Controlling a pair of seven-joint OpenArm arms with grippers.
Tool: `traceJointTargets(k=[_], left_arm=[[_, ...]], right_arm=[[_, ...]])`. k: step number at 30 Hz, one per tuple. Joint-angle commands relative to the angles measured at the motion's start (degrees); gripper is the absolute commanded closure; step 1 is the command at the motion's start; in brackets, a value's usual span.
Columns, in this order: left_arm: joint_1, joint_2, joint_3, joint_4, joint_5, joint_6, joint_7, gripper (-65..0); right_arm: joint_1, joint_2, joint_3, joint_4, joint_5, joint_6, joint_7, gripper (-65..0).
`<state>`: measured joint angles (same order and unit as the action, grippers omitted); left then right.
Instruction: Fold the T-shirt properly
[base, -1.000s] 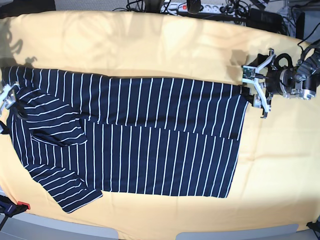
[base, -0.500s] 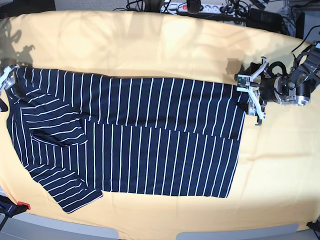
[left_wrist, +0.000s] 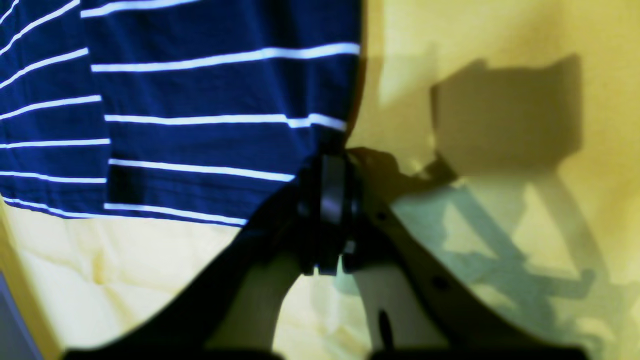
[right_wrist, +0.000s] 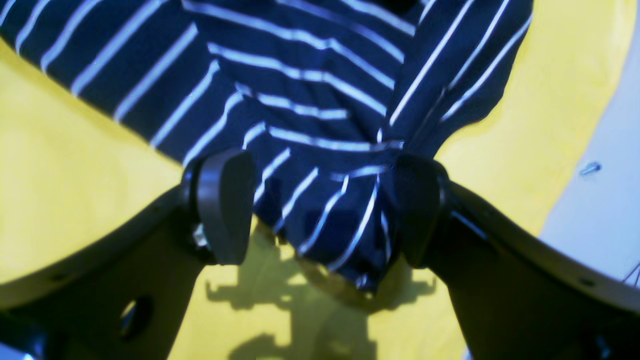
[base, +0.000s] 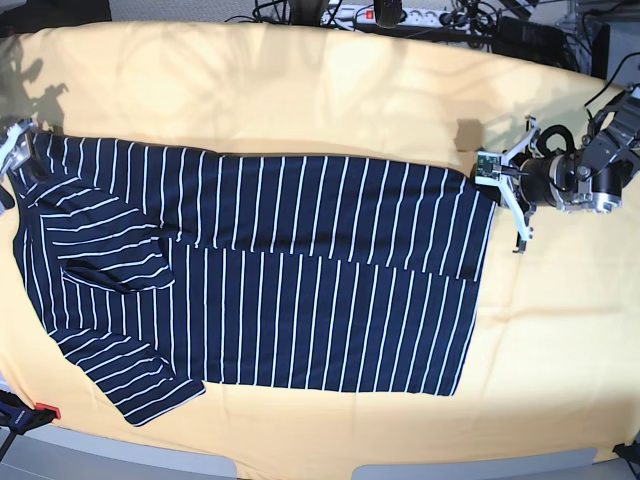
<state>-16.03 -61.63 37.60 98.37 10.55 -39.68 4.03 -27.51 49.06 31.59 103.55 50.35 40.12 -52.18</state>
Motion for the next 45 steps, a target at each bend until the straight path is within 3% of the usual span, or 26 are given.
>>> traceJointTargets(k=[1,8,19,24,35,38,45], left_arm=[[-1.16,-1.40,-0.52,0.50,-0.28,0.52,-0.61,0.0],[-1.44,-1.46,-0.52,0.52,-0.24,0.74,-0.55,0.0],[-6.80,-3.28,-0.52,0.57,-4.15,0.68,-0.61,0.0],[-6.67,-3.28,-0.52,0.83,-6.99,-0.32,-0.61,0.0],[-6.69,-3.30,-0.52,1.14,-6.99,-0.32,-0.63,0.0],[-6.69,-3.30,-0.52,1.14,-6.99,-0.32,-0.61,0.0],[-6.69,-3.30,-0.52,1.49,-6.97,-0.32,-0.61,0.0]], right_arm=[[-0.59,2.12,0.83,0.66,-0.79,-0.12,0.48,-44.8],[-7.23,2.75,0.81,0.59,-8.72,-0.12,1.99,-44.8],[-15.13,2.64,0.59,0.55,-20.50,-0.12,12.90,-44.7],[-15.19,1.88,0.52,-1.84,-26.82,-0.12,21.90,-44.7],[-14.53,1.92,-6.45,-7.39,-41.27,-0.12,33.40,-44.5],[-14.53,1.92,-7.34,-7.41,-46.25,-4.26,35.71,-44.5],[-14.40,1.92,-7.41,-8.96,-47.80,-7.39,36.87,-44.5]])
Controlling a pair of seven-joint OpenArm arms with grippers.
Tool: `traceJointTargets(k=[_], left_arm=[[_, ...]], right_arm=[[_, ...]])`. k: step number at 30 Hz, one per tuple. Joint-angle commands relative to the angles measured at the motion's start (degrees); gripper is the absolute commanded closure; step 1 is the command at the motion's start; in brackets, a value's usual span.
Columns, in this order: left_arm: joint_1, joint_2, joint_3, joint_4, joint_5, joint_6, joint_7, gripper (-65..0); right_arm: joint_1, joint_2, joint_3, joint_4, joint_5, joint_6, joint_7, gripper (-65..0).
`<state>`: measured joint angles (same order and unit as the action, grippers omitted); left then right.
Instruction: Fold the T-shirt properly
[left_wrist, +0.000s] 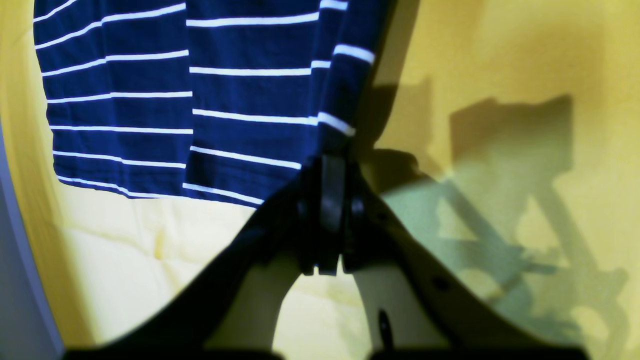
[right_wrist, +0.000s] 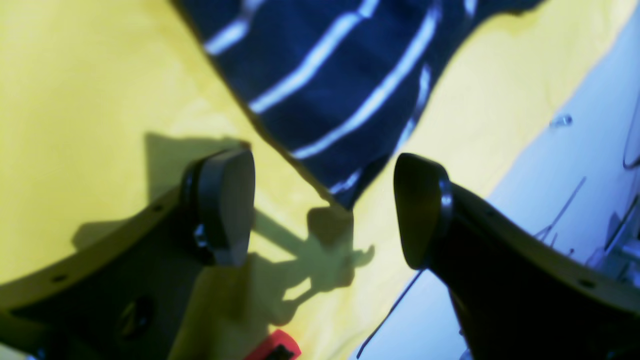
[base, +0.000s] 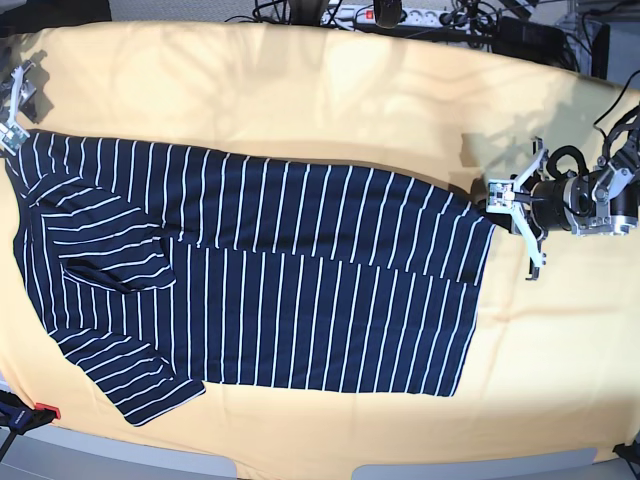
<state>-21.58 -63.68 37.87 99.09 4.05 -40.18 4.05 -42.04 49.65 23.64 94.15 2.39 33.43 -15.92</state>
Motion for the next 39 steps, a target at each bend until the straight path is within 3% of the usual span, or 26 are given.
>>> traceJointTargets(k=[1,11,16,21,26,33,39], left_arm=[[-1.14,-1.25,-0.79,0.96,-0.48,0.18,-0.63,0.0],[-1.14,-1.27,-0.79,1.46,-0.48,0.18,-0.61,0.0],[-1.14,-1.42,-0.79,1.46,-0.48,0.18,-0.61,0.0],[-1.14,-1.92,-0.79,1.46,-0.50,0.18,-0.63,0.0],[-1.14,-2.86,-0.79,1.46,-0.48,0.18,-0.63,0.0],[-1.11,-3.85,-0.79,1.46,-1.86,0.18,-0.66,0.0],[-0.94,-6.99,-0.79,2.49,-4.83,0.18,-0.66,0.0]], right_arm=[[0.76,1.31,0.24,-0.20,0.15,-0.63,1.01,-44.5],[12.94,1.33,-9.92,-8.09,0.11,0.20,-0.79,-38.5],[13.64,1.49,-10.75,-8.07,0.11,0.22,-2.73,-37.2],[13.16,2.75,-10.75,-8.07,0.52,2.62,-8.04,-14.1],[13.18,5.29,-10.75,-8.02,5.27,3.23,-10.64,-0.6],[13.16,6.64,-10.73,-7.96,10.45,6.57,-10.97,0.0],[12.63,7.93,-10.73,-7.43,14.88,6.57,-13.57,0.0]])
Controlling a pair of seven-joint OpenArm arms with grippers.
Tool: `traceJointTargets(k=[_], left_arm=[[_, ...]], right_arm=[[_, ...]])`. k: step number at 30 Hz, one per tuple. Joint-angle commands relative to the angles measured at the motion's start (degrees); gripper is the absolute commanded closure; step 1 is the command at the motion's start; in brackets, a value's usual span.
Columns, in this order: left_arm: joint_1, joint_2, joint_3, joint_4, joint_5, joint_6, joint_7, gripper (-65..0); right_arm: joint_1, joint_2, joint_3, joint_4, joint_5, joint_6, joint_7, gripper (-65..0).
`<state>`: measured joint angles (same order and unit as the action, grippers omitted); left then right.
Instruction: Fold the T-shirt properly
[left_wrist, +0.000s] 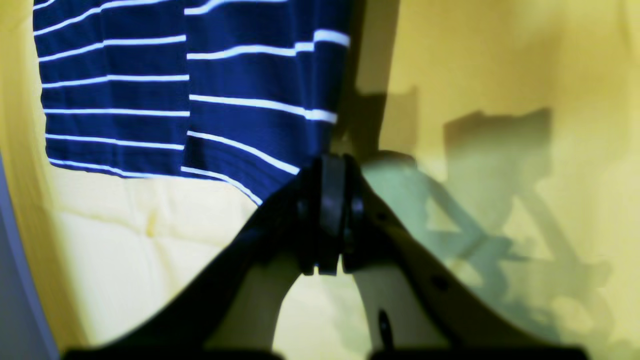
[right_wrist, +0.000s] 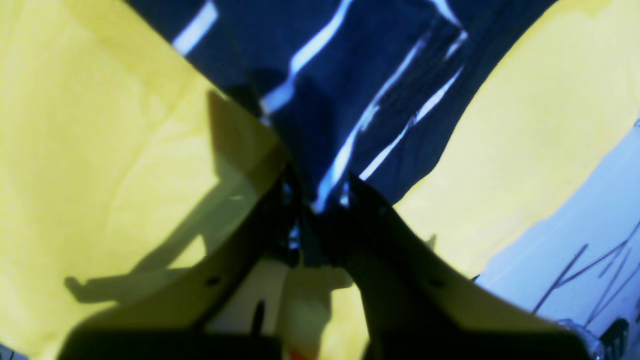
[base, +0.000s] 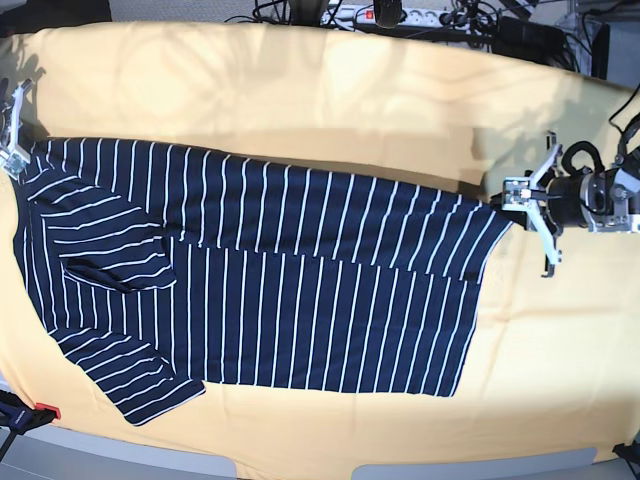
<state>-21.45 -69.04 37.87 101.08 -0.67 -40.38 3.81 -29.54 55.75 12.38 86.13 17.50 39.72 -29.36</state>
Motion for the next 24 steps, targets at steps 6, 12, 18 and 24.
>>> traceJointTargets(k=[6,12,18,24], left_arm=[[-0.92,-5.90,-0.79,2.95,-4.02,0.38,-0.42,0.0],[3.56,-8.17,-0.79,4.63,-4.59,0.38,-0.39,0.0],[9.29,-9.75,-0.79,5.44,-1.33,0.38,-0.42,0.0],[13.16,-11.15,-0.79,6.27,-1.33,0.38,-0.42,0.0]], right_arm=[[-4.85,7.15,0.68,4.37,4.90,0.28,-3.21,0.0],[-9.31,7.17,1.05,8.00,5.75,0.28,-8.94,0.0],[-17.33,7.13,7.43,9.81,8.28,0.28,-10.82,0.0],[-28.50,6.99,16.09,12.39,10.16,0.28,-10.82,0.0]])
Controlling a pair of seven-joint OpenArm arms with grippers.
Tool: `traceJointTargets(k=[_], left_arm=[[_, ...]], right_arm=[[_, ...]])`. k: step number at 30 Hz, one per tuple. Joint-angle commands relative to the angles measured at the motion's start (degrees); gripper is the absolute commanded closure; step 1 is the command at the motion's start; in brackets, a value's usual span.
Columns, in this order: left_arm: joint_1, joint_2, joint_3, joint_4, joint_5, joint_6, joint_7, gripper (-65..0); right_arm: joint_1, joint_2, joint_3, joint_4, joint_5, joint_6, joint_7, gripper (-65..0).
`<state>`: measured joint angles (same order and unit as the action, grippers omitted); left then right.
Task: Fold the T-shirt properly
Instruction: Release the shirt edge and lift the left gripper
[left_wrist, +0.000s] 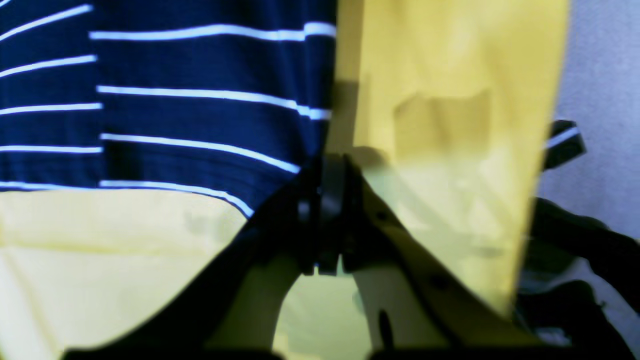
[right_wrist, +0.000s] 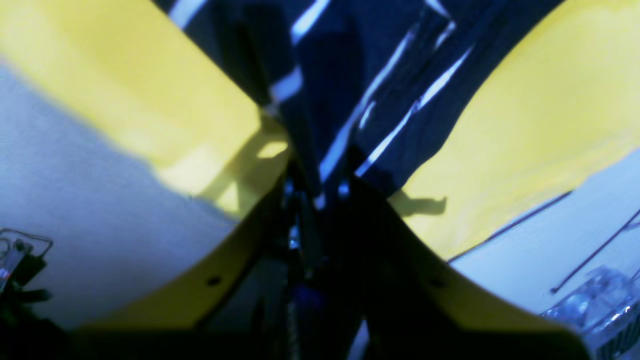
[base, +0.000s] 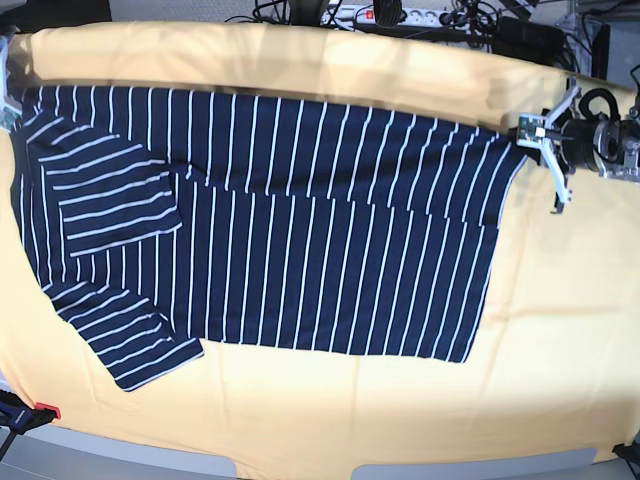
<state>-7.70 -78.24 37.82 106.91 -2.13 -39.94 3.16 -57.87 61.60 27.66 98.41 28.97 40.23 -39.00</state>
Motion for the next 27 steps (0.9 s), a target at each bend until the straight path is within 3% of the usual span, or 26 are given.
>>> traceJointTargets(k=[1,11,16,20,25,26,27], left_arm=[[0.04,-2.34,-0.74,1.01,0.11,-0.06,0.26,0.0],[5.35,-8.33,-0.74,5.40,0.11,-0.06,0.26,0.0],[6.86,-9.60,-0.74,5.88,-4.20,-0.06,0.37,0.0],[9.03,-9.68,-0.74,7.58,-4.15,-0.06,3.37,0.0],[9.14,-9.68,-0.74,8.44,-4.22,-0.06,3.32,0.0],[9.14,-9.68,-0.74,8.44,-4.20,-0.06,3.34,-0.2],[9.11,-9.70,-0.74,8.44,-4.20,-0.06,3.34,-6.9]], right_arm=[[-1.84,0.96,1.77,0.59,-1.49,-0.23,-1.18,0.0],[-10.10,0.90,4.37,1.22,-3.98,-0.23,-1.18,0.0],[-11.02,-0.33,4.37,1.22,-5.27,-0.23,-1.20,0.0],[-11.17,-0.68,4.37,1.22,-5.86,-0.23,-1.38,0.0],[-11.17,-0.68,4.37,1.22,-5.84,-0.23,-1.42,0.0],[-11.17,-0.66,4.37,1.22,-5.70,-0.23,-2.12,-1.1],[-11.17,-0.66,4.37,1.22,-4.68,-0.23,-3.19,-7.6]])
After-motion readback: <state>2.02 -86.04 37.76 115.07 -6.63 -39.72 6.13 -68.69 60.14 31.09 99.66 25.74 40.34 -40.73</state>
